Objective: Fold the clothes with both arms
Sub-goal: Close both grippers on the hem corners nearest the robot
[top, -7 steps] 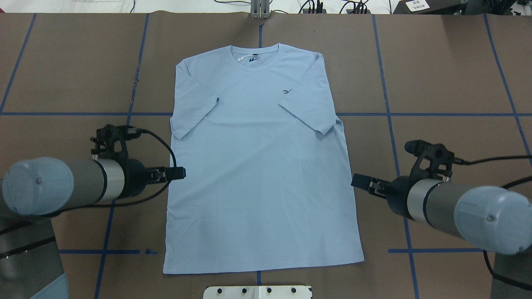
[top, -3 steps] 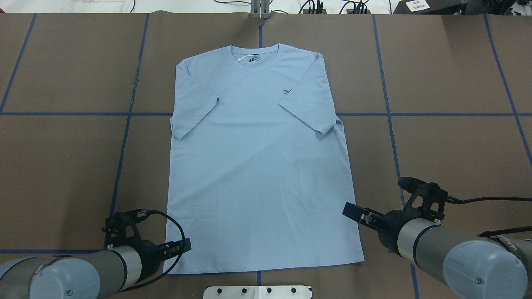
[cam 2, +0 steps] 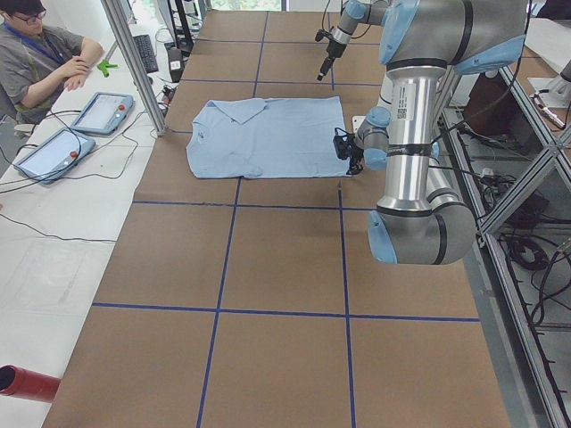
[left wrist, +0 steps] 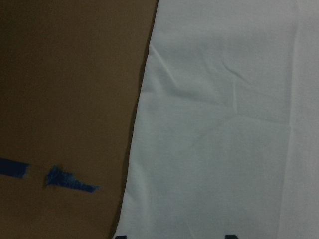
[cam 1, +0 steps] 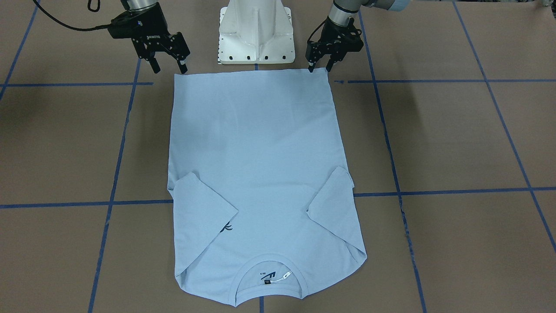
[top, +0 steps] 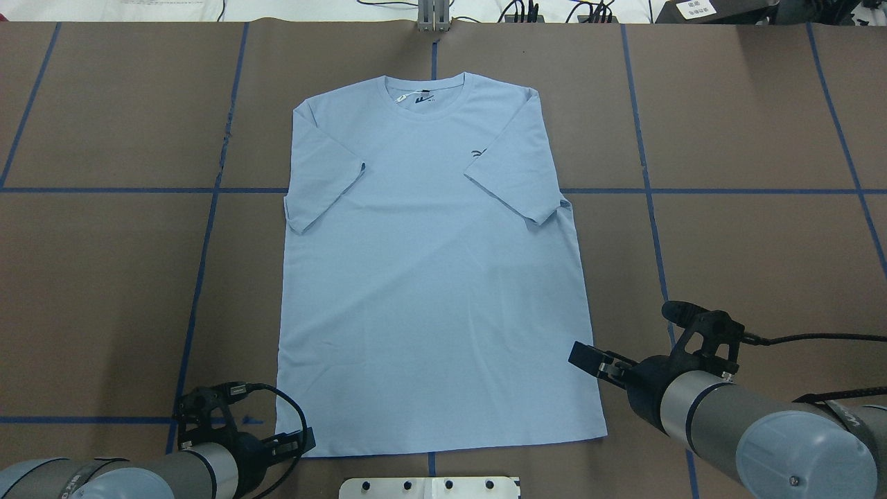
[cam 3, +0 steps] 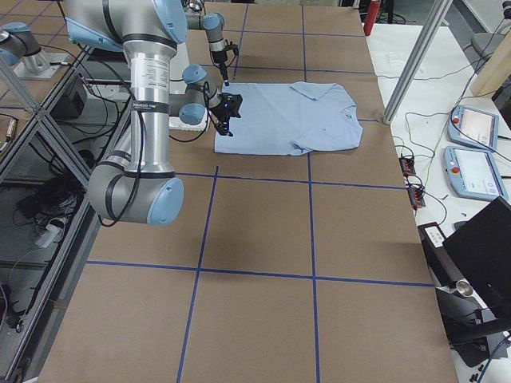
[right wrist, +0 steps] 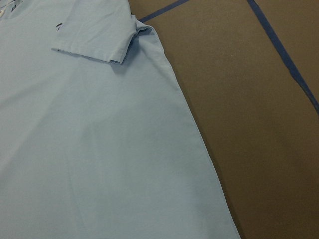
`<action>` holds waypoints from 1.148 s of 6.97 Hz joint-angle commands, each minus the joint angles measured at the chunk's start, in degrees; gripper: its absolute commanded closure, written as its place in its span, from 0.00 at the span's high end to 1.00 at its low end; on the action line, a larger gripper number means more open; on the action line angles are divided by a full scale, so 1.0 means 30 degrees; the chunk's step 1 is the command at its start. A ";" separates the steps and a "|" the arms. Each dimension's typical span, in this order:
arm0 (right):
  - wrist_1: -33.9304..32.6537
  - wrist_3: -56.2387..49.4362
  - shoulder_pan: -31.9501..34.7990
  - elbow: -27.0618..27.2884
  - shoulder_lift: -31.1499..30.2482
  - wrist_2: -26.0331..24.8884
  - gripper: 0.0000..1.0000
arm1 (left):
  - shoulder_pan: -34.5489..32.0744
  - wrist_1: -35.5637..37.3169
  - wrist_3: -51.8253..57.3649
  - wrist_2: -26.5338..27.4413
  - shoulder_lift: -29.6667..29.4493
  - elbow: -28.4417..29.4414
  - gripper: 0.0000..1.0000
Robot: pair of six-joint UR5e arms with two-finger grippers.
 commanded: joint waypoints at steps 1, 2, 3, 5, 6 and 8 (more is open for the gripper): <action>0.0003 0.0002 -0.0114 0.0001 -0.0006 -0.0093 0.98 | 0.0037 0.0071 -0.0013 0.0014 0.0252 0.0059 0.72; 0.0003 0.0002 -0.0115 0.0001 0.0023 -0.0093 0.98 | 0.0095 0.0042 -0.0013 0.0014 0.0223 0.0031 0.72; 0.0003 0.0002 -0.0144 0.0001 -0.0006 -0.0093 0.98 | 0.0125 0.0041 -0.0042 0.0014 0.0194 0.0060 0.69; 0.0003 0.0002 -0.0173 -0.0028 -0.0006 -0.0093 0.98 | 0.0300 0.0042 -0.0071 0.0014 0.0048 0.0119 0.60; 0.0003 0.0002 -0.0202 -0.0028 -0.0006 -0.0122 0.98 | 0.0388 0.0041 -0.0072 0.0014 0.0018 0.0148 0.57; 0.0033 0.0002 -0.0232 -0.0028 -0.0006 -0.0122 0.98 | 0.0389 0.0041 -0.0072 0.0014 0.0018 0.0148 0.41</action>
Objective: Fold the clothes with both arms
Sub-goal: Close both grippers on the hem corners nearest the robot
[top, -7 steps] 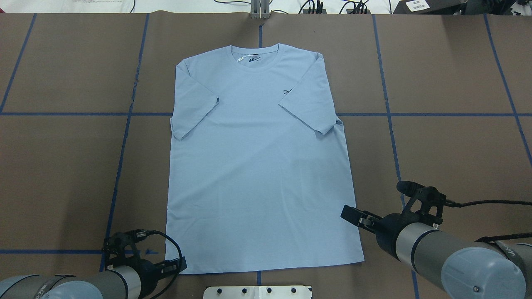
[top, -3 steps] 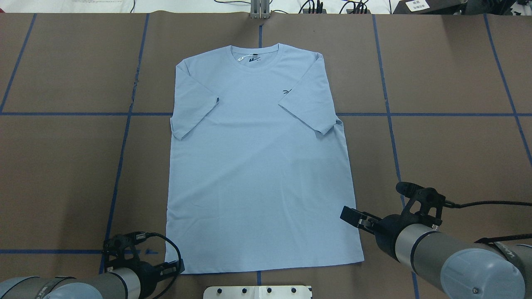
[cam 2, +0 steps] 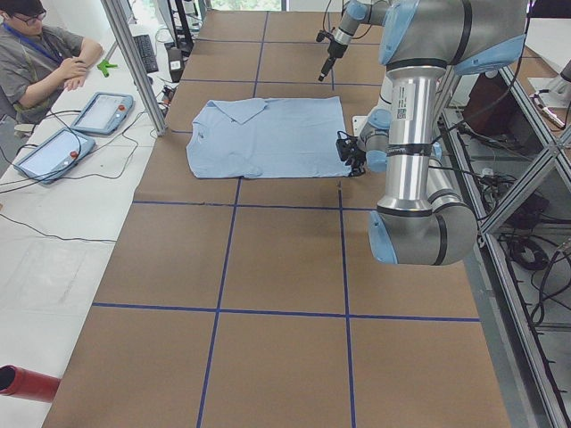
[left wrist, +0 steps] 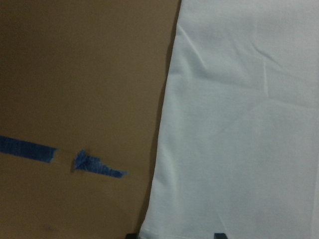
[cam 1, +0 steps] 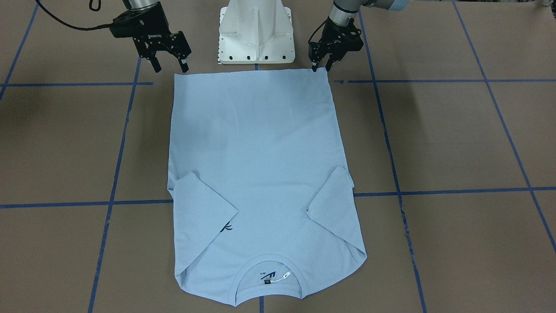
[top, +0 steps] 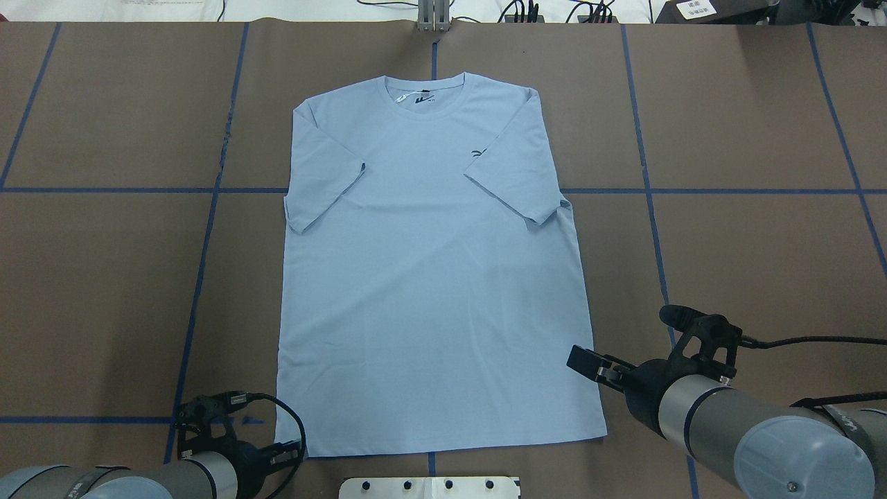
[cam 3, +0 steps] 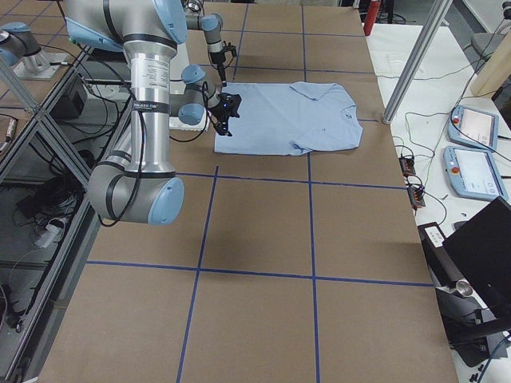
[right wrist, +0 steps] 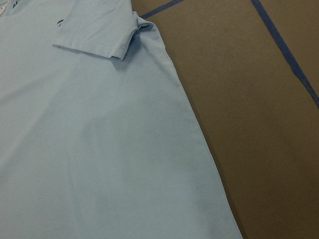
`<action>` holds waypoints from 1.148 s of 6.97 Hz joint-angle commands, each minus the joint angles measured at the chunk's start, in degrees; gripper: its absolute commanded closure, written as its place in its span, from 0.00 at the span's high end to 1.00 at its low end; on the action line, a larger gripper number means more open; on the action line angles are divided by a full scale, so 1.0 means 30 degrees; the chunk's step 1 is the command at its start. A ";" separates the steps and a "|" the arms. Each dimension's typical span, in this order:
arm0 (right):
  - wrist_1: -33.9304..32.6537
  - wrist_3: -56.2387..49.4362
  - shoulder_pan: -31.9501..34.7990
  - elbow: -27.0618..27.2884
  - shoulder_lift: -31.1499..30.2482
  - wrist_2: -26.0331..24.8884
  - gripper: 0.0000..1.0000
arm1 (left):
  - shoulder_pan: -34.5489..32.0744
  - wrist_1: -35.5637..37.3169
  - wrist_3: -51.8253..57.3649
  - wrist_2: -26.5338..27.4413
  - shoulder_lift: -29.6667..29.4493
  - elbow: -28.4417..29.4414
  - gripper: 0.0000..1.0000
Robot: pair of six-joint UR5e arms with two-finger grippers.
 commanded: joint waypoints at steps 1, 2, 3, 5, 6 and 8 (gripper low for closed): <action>-0.0019 0.0029 -0.0055 -0.0010 0.0000 -0.0062 0.98 | -0.0014 -0.0001 -0.0001 0.0000 -0.0011 -0.0023 0.34; 0.0010 0.0029 -0.0084 -0.0010 0.0029 -0.0063 0.98 | 0.0015 -0.0001 -0.0001 0.0000 -0.0040 -0.0024 0.12; 0.0010 0.0029 -0.0230 -0.0039 0.0000 -0.0208 0.98 | -0.0014 -0.0001 -0.0001 0.0000 -0.0011 -0.0053 0.00; 0.0010 0.1596 -0.1133 -0.0505 -0.0058 -0.1518 0.89 | -0.0014 0.0028 0.0028 0.0000 -0.0069 -0.0228 0.00; -0.0077 0.2365 -0.1574 -0.0682 -0.0088 -0.1875 0.80 | -0.0043 -0.0001 0.0028 0.0000 -0.0156 -0.0374 0.00; -0.0254 0.4037 -0.2801 -0.0976 -0.0814 -0.2663 0.69 | -0.0277 -0.0001 0.0028 0.0319 -0.0157 -0.1016 0.00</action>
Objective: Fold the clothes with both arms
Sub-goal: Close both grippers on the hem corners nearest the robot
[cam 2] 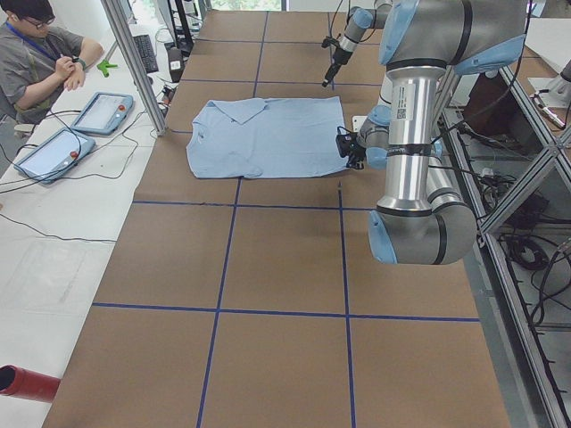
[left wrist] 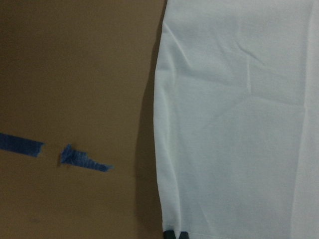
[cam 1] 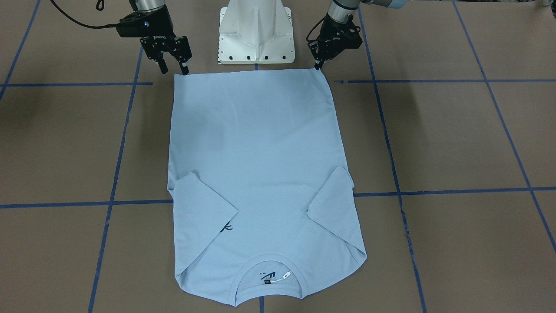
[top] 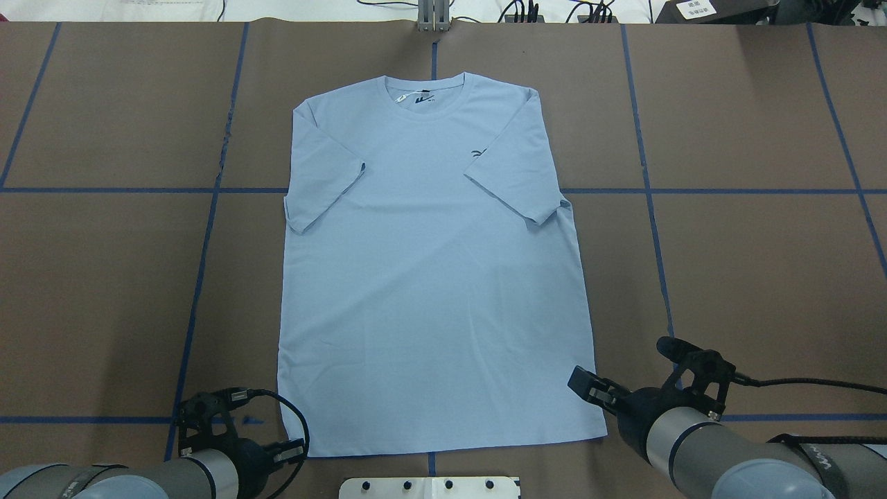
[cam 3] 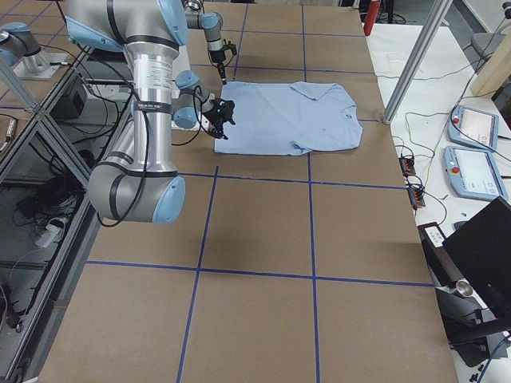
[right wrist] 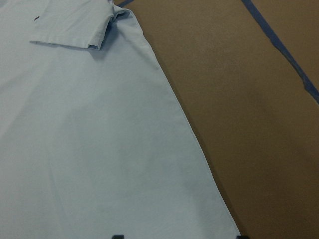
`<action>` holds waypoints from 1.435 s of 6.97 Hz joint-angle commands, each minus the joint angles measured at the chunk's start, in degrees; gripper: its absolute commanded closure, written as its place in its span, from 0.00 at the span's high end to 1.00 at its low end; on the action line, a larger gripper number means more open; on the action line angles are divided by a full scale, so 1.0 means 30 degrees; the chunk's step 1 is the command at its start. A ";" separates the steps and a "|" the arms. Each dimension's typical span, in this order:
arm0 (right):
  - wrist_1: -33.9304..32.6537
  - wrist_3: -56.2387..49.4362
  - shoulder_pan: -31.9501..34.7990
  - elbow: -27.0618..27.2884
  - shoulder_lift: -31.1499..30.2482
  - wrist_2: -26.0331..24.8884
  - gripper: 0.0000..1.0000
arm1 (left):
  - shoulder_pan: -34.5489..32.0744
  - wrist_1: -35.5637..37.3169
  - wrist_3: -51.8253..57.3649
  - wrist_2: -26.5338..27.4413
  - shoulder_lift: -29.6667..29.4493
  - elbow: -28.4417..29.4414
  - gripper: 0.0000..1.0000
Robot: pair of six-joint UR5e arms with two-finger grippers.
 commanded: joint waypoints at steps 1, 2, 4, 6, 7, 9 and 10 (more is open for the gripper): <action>-0.0096 0.1373 -0.1485 -0.0425 -0.1189 -0.1061 0.69 | -0.0040 -0.0003 0.0000 0.0576 -0.0013 -0.0594 0.00; -0.0096 0.1900 -0.2188 -0.0833 -0.1341 -0.1703 0.69 | -0.0039 -0.0032 0.0000 0.0928 -0.0013 -0.0596 0.00; -0.0067 0.2110 -0.2809 -0.1422 -0.1138 -0.2294 0.64 | -0.0098 -0.0032 0.0029 0.1486 0.0045 -0.0625 0.00; -0.0038 0.2460 -0.3072 -0.1540 -0.1079 -0.2441 0.55 | -0.0098 -0.0032 0.0030 0.1605 0.0045 -0.0625 0.00; -0.0066 0.2462 -0.3190 -0.1714 -0.0876 -0.2616 0.54 | -0.0098 -0.0032 0.0059 0.1605 0.0016 -0.0654 0.00; -0.0037 0.2462 -0.3308 -0.2940 0.0145 -0.2735 0.54 | -0.0127 -0.0032 0.0059 0.1605 0.0016 -0.0772 0.00; -0.0037 0.2462 -0.3308 -0.2976 0.0181 -0.2735 0.53 | -0.0098 -0.0032 0.0059 0.1605 0.0016 -0.0772 0.00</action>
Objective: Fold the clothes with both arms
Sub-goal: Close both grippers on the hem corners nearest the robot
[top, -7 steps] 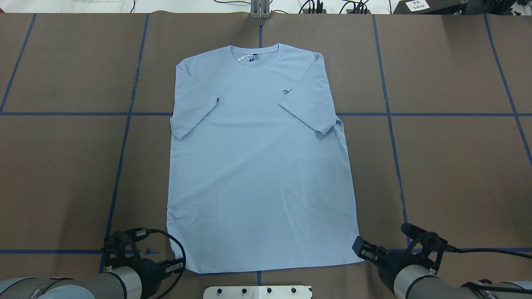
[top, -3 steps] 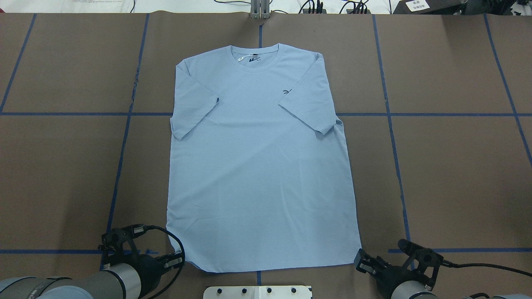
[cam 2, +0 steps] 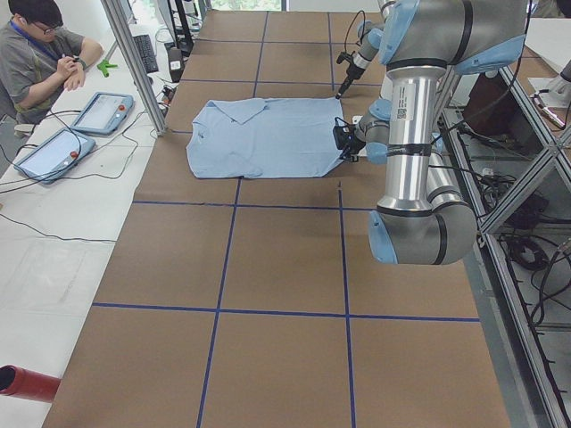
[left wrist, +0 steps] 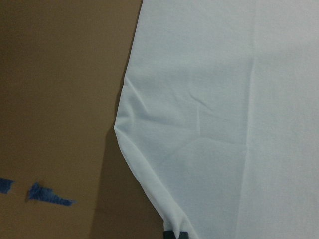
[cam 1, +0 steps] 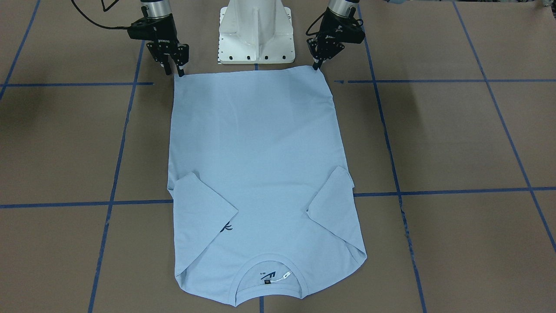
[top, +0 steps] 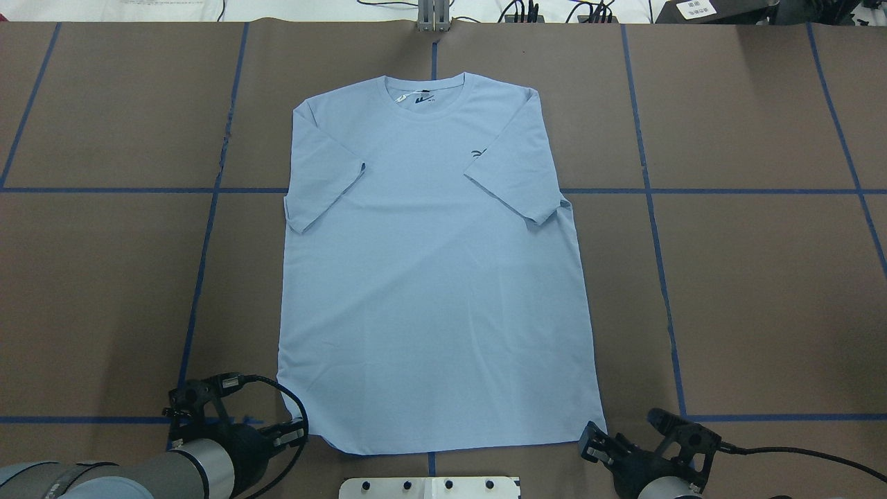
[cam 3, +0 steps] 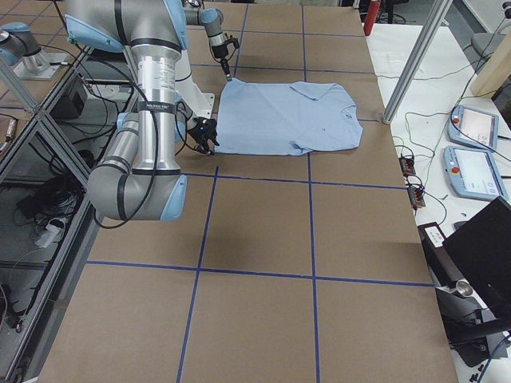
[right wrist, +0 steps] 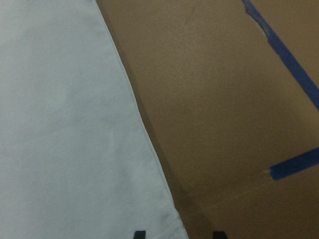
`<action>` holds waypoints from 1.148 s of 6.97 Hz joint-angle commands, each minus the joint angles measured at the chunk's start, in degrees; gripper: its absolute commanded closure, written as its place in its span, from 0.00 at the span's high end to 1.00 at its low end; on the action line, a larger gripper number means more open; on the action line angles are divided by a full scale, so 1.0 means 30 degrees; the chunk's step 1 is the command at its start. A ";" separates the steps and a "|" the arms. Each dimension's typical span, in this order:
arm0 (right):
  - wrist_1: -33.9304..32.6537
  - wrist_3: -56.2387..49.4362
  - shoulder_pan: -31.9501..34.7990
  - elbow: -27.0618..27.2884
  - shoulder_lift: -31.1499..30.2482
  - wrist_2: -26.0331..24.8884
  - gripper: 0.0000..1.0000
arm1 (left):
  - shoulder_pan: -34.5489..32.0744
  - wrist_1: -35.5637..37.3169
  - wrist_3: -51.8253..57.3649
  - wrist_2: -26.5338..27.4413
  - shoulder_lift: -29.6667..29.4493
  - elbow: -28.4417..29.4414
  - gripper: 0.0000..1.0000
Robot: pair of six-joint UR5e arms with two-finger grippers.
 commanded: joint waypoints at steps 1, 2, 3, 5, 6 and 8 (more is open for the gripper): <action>0.0003 0.0003 0.0004 -0.0241 0.0287 -0.0028 0.37 | 0.0020 0.0000 0.0001 0.0001 0.0019 -0.0015 0.00; 0.0003 -0.0055 0.0091 -0.0066 0.0287 0.0001 0.00 | 0.0020 0.0000 0.0001 0.0001 0.0020 -0.0015 0.00; 0.0003 -0.0085 0.0150 -0.0006 0.0258 -0.0028 0.00 | -0.0009 0.0000 0.0001 0.0001 0.0020 -0.0015 0.00; -0.0026 -0.0231 0.0238 -0.0006 0.0024 -0.0028 0.00 | 0.0020 0.0000 0.0001 0.0001 -0.0009 0.0014 0.00; -0.0055 -0.0319 0.0442 0.0255 0.0024 -0.0086 0.00 | -0.0038 0.0000 0.0117 -0.0057 0.0019 -0.0015 0.00; -0.2175 -0.1049 0.0532 0.3838 -0.0210 0.0204 0.00 | -0.0097 0.0551 0.0758 -0.0292 0.0980 -0.2635 0.00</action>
